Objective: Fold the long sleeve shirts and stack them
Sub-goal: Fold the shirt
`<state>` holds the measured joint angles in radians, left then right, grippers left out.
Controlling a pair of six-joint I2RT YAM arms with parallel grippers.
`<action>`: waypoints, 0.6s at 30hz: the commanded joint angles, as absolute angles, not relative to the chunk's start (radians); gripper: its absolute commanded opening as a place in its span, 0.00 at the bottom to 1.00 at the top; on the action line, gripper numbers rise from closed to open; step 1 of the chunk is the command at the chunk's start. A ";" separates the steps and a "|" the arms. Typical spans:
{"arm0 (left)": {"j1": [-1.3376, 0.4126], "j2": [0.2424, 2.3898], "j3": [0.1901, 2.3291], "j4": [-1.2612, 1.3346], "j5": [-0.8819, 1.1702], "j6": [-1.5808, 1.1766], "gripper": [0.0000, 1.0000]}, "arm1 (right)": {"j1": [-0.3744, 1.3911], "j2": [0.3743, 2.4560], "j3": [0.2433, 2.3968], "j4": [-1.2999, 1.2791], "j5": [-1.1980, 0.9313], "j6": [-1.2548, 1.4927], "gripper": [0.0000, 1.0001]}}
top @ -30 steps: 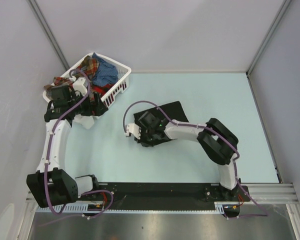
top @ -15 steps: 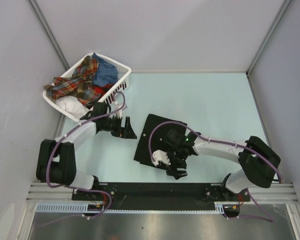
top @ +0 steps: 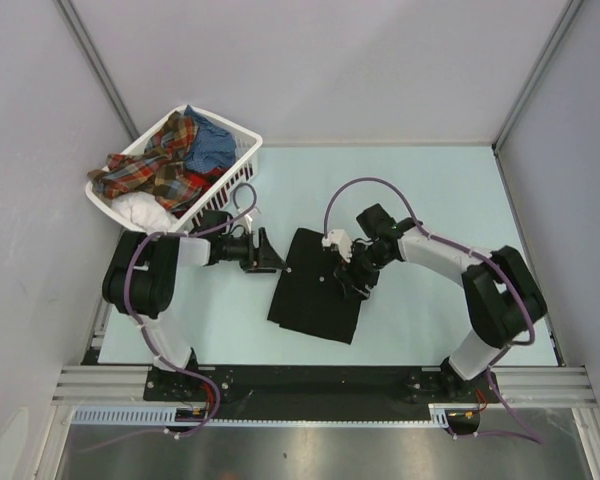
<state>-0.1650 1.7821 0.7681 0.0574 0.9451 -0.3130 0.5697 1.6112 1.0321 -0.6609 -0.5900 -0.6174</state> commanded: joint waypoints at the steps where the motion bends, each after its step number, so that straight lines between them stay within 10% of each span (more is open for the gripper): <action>1: -0.219 1.911 0.799 0.130 0.888 -0.340 0.75 | 0.560 1.718 1.071 -0.601 -0.589 -0.523 0.65; 11: -0.298 2.019 0.864 0.150 0.873 -0.399 0.59 | 0.551 1.813 1.077 -0.583 -0.580 -0.502 0.61; 18: -0.282 1.861 0.919 0.039 0.847 -0.325 0.02 | 0.520 1.773 1.074 -0.571 -0.612 -0.419 0.66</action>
